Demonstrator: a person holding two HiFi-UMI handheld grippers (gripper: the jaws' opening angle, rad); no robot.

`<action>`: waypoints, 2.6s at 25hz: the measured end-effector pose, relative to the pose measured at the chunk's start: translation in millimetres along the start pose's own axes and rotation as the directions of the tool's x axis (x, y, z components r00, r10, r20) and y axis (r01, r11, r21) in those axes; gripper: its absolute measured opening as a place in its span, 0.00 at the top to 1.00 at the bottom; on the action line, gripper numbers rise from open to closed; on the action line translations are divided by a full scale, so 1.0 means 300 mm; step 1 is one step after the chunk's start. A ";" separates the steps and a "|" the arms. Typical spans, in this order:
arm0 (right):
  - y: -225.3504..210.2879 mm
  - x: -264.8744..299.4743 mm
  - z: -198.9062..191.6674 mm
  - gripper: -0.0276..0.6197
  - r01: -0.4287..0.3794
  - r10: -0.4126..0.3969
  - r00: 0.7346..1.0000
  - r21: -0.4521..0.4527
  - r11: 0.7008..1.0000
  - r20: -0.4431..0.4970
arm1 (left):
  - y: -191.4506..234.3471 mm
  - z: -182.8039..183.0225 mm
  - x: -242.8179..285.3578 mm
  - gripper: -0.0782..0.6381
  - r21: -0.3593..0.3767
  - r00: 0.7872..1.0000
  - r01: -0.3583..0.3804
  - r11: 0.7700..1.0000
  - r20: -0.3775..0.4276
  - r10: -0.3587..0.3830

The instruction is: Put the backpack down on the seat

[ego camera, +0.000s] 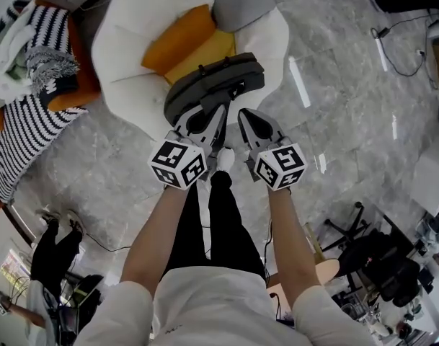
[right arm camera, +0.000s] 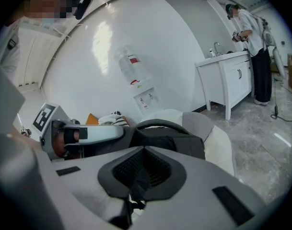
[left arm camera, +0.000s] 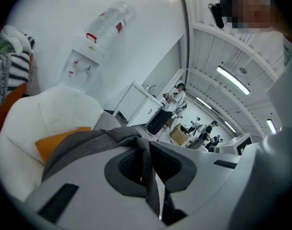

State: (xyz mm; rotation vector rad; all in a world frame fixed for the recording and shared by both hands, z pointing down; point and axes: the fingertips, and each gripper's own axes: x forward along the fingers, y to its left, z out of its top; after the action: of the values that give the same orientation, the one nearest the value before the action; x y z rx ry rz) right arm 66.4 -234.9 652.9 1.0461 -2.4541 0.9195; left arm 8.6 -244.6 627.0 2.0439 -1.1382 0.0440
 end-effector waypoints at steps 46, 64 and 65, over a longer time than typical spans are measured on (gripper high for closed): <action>-0.010 0.462 -0.040 0.92 -0.001 0.001 1.000 0.058 0.998 0.007 | 0.591 0.128 0.196 0.83 0.152 0.998 -0.054 0.987 -0.028 0.059; 0.031 0.633 -0.089 0.92 0.013 -0.011 1.000 0.060 0.998 -0.025 | 0.912 0.169 0.273 0.83 0.190 0.991 -0.092 0.978 -0.081 0.109; 0.030 0.645 -0.088 0.92 0.016 -0.014 1.000 0.061 0.998 -0.025 | 0.931 0.173 0.278 0.83 0.190 0.990 -0.095 0.977 -0.085 0.113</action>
State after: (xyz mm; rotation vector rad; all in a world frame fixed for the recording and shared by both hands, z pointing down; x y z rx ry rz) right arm -71.0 -314.2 767.0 1.0657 -2.4092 1.0019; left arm -163.1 -419.1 793.4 2.1170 -1.2191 0.3074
